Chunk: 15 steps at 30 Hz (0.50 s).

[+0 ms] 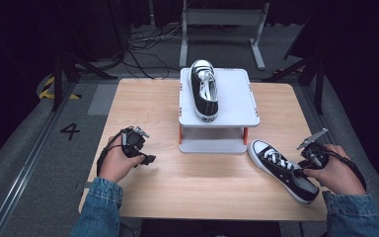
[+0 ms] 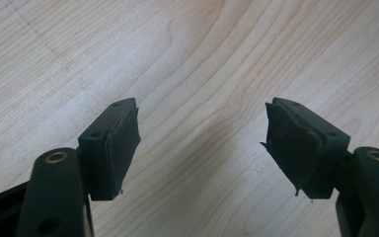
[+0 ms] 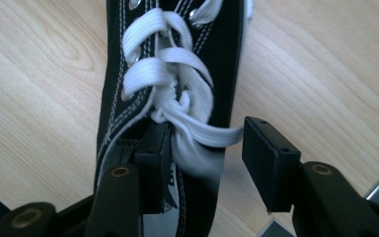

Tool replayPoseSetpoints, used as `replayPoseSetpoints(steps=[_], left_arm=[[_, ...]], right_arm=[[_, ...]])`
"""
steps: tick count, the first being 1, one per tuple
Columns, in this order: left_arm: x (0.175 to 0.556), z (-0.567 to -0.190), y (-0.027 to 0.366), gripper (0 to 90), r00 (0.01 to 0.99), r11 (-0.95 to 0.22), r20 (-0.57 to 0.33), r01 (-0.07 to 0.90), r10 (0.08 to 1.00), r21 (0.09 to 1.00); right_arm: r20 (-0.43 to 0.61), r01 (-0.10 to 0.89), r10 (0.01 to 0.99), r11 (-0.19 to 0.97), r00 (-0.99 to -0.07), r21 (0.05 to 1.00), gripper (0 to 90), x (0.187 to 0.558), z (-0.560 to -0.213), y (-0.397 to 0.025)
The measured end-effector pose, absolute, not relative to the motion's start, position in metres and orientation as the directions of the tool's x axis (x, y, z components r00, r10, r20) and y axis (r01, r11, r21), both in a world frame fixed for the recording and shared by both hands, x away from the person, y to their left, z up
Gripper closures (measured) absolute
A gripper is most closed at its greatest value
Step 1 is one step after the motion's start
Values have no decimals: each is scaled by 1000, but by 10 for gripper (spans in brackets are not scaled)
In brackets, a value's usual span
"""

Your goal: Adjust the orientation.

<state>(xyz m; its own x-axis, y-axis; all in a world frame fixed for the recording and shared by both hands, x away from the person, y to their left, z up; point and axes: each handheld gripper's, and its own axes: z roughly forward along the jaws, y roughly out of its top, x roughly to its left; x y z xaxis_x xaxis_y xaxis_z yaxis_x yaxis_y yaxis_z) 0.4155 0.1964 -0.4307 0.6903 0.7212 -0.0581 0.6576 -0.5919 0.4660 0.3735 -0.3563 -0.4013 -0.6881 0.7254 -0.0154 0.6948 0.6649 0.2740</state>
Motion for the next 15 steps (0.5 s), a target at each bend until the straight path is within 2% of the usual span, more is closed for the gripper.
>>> replayPoseSetpoints(steps=[2, 6, 7, 8, 9, 15], left_arm=[[415, -432, 197, 290, 692, -597, -59, 659, 719, 458], [415, -432, 196, 289, 689, -591, -64, 662, 722, 461], [414, -432, 196, 289, 690, -593, -65, 663, 721, 456], [415, -432, 195, 288, 695, -599, -62, 657, 716, 458], [415, -432, 195, 288, 696, -600, -59, 655, 715, 459], [415, -432, 194, 288, 699, -604, -62, 655, 712, 454]], right_arm=[[20, 664, 689, 689, -724, 290, 568, 375, -406, -352], [-18, 620, 653, 727, -757, 295, 597, 382, -407, -344], [-27, 613, 649, 731, -760, 301, 648, 383, -407, -344], [-21, 611, 651, 722, -758, 325, 722, 381, -405, -344], [3, 624, 663, 704, -749, 338, 756, 380, -402, -344], [-12, 687, 741, 628, -671, 365, 778, 377, -391, -343]])
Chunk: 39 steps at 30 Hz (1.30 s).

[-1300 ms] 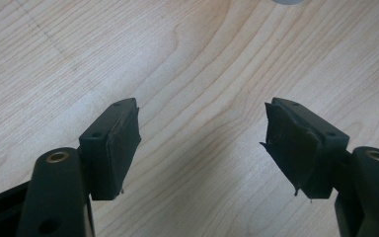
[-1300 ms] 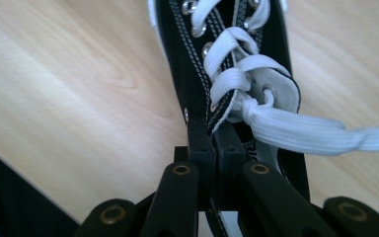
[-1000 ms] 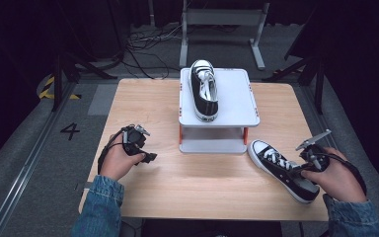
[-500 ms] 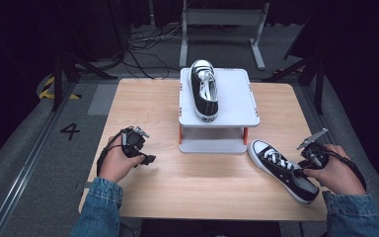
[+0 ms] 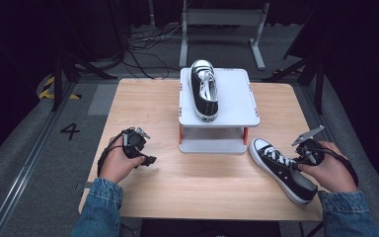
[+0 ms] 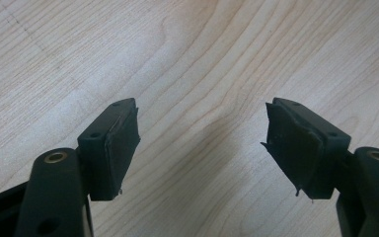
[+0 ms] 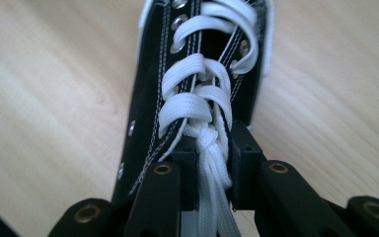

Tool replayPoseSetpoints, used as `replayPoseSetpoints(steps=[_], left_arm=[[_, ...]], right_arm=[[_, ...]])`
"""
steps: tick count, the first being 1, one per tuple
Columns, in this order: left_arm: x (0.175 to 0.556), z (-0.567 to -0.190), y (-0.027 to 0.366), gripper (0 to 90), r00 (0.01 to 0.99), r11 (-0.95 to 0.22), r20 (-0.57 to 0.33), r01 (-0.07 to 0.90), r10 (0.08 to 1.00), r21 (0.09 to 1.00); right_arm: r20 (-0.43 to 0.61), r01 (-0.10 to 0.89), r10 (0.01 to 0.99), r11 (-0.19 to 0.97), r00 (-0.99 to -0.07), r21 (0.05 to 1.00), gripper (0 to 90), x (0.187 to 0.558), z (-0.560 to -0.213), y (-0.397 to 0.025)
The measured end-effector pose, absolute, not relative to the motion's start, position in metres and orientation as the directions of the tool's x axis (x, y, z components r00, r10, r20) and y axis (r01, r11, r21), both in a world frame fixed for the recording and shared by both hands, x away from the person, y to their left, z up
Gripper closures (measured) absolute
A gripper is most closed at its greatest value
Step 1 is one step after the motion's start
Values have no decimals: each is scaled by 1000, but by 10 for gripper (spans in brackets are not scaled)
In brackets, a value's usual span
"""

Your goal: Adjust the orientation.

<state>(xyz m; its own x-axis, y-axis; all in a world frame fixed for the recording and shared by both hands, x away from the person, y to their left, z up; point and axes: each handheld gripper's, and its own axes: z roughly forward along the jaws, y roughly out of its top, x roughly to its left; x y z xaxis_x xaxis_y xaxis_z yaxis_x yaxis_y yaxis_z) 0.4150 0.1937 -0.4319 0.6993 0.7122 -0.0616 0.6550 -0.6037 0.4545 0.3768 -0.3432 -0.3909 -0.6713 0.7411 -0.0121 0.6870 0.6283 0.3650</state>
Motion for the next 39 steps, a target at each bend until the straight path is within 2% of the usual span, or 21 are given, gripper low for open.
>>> replayPoseSetpoints(steps=[2, 4, 6, 9, 13, 16, 17, 19, 20, 21, 22, 25, 28, 29, 34, 39], left_arm=[[415, -432, 194, 288, 697, -600, -65, 658, 715, 455], [415, -433, 194, 288, 695, -599, -64, 659, 716, 454], [415, -433, 193, 288, 697, -601, -62, 657, 715, 455], [415, -433, 192, 288, 700, -606, -60, 655, 712, 450], [415, -433, 192, 289, 701, -606, -61, 653, 710, 455], [416, -433, 193, 288, 698, -602, -63, 656, 713, 456], [416, -433, 193, 288, 698, -601, -64, 656, 713, 457], [416, -433, 193, 288, 701, -604, -61, 652, 711, 458], [416, -433, 193, 288, 703, -606, -62, 651, 709, 457], [416, -433, 193, 288, 704, -608, -61, 651, 708, 455], [416, -433, 192, 288, 704, -608, -64, 651, 707, 455], [416, -433, 191, 288, 701, -604, -70, 657, 710, 450], [416, -434, 191, 288, 706, -611, -63, 650, 705, 451], [416, -433, 192, 287, 704, -609, -66, 654, 707, 449], [416, -433, 194, 287, 700, -605, -60, 654, 712, 453], [415, -432, 195, 288, 699, -595, -77, 656, 711, 464]], right_arm=[[-20, 730, 803, 552, -596, 403, 781, 377, -385, -345], [10, 773, 870, 433, -493, 464, 780, 378, -383, -345], [75, 819, 916, 312, -393, 481, 774, 381, -385, -341], [130, 850, 925, 264, -357, 456, 757, 381, -388, -332], [190, 862, 890, 319, -415, 393, 709, 378, -396, -313], [146, 835, 868, 392, -474, 386, 617, 376, -397, -307], [146, 835, 868, 392, -474, 386, 617, 376, -397, -307], [84, 776, 835, 462, -544, 430, 486, 375, -395, -310], [22, 719, 797, 532, -603, 447, 411, 374, -395, -310], [-71, 634, 730, 633, -679, 443, 387, 373, -395, -310], [-122, 572, 669, 704, -733, 421, 401, 373, -395, -308], [-122, 513, 607, 748, -785, 420, 416, 374, -398, -302], [-143, 468, 561, 783, -815, 410, 499, 380, -404, -293], [-168, 458, 554, 795, -815, 398, 571, 383, -405, -292], [-131, 505, 589, 770, -797, 389, 740, 383, -398, -294], [-123, 546, 623, 751, -773, 372, 789, 387, -389, -295]])
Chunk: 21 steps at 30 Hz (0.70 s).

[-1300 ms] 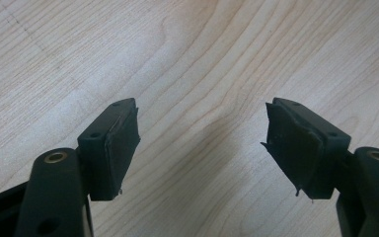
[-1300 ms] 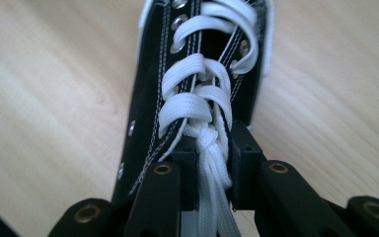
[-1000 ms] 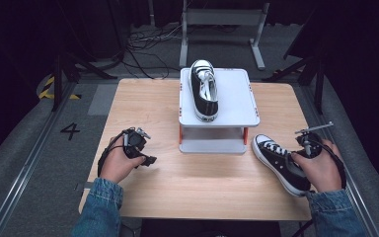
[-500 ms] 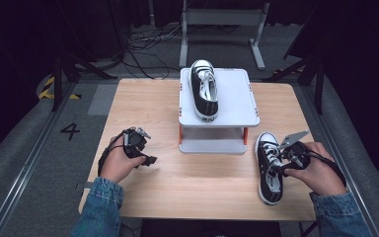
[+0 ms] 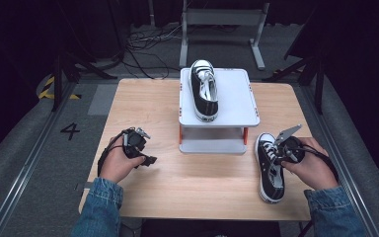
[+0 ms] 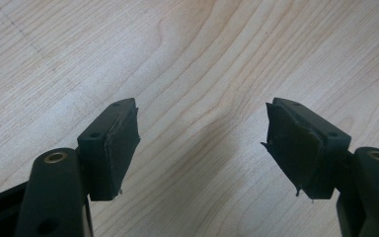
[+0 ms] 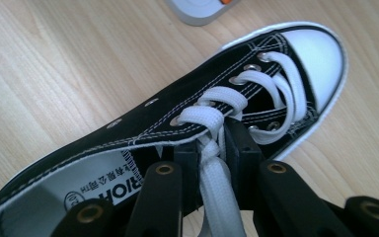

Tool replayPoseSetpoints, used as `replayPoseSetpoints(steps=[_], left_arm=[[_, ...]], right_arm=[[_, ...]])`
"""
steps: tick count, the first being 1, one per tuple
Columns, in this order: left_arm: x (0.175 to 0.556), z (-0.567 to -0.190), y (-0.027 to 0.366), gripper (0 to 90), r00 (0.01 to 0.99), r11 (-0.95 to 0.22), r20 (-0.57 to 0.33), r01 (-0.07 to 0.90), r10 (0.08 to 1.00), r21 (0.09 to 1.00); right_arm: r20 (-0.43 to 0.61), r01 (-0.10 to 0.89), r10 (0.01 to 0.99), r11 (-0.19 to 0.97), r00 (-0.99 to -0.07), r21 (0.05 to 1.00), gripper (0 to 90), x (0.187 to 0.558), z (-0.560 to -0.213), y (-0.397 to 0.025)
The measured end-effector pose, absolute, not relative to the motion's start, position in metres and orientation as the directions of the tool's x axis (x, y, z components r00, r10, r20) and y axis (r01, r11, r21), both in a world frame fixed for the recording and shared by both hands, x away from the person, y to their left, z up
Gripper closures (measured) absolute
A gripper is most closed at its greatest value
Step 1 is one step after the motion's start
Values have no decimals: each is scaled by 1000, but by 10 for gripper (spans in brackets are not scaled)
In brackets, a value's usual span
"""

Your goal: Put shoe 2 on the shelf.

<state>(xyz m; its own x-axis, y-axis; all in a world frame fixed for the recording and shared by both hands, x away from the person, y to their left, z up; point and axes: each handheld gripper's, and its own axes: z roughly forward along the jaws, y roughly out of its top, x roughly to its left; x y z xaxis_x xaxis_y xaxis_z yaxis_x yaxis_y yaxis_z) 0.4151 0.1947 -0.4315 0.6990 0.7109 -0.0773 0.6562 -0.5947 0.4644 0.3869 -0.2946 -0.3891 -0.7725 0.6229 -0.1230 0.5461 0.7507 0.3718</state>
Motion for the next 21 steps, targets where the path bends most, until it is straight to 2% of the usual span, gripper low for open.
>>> replayPoseSetpoints(steps=[10, 21], left_arm=[[411, -429, 205, 288, 684, -573, -79, 664, 725, 480], [403, -428, 216, 289, 661, -547, -86, 680, 745, 488]], right_arm=[[-107, 579, 654, 724, -749, 374, 803, 400, -353, -306], [-198, 547, 648, 740, -735, 392, 804, 412, -299, -306]])
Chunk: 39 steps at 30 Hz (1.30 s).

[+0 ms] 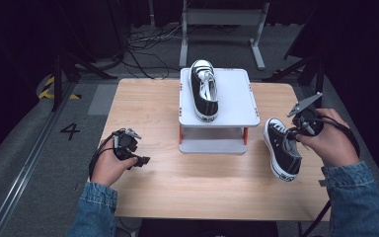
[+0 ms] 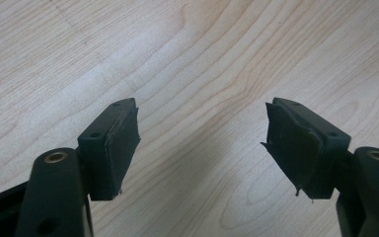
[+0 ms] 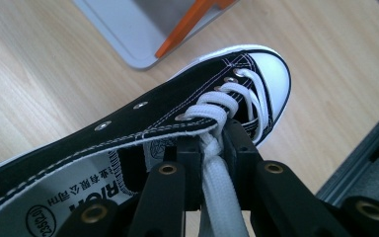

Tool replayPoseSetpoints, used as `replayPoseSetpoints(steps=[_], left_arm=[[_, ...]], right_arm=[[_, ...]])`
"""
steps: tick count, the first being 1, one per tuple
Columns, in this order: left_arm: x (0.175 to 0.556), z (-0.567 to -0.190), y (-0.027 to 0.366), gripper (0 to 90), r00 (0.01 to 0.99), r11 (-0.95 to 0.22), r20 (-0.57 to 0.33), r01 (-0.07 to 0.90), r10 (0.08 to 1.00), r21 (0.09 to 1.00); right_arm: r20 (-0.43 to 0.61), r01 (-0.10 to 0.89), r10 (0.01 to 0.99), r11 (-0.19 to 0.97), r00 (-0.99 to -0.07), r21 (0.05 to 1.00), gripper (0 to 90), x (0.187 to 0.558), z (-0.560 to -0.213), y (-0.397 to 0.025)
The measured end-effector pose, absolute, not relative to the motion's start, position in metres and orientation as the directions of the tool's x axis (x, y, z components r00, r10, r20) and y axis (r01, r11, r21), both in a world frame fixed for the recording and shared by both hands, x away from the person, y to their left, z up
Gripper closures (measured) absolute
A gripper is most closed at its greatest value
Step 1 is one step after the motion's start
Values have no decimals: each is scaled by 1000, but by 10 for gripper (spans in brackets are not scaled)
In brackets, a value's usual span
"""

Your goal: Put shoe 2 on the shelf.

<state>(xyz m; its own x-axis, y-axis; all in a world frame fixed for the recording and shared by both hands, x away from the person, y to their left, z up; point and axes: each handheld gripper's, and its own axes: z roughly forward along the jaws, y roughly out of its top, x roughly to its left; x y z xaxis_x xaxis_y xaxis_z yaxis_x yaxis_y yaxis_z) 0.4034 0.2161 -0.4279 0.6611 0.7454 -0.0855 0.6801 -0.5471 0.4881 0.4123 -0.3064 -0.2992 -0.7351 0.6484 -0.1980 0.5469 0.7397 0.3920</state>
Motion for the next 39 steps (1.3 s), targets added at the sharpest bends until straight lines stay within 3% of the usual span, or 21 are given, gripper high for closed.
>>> replayPoseSetpoints(steps=[22, 31, 39], left_arm=[[394, -429, 227, 289, 642, -525, -93, 693, 761, 494], [384, -429, 238, 289, 619, -504, -93, 709, 780, 494], [372, -430, 252, 289, 590, -476, -96, 727, 801, 496]], right_arm=[[-303, 477, 651, 734, -696, 484, 807, 440, -215, -286], [-347, 419, 630, 747, -695, 516, 807, 461, -204, -252], [-391, 360, 589, 777, -707, 517, 808, 503, -212, -203]])
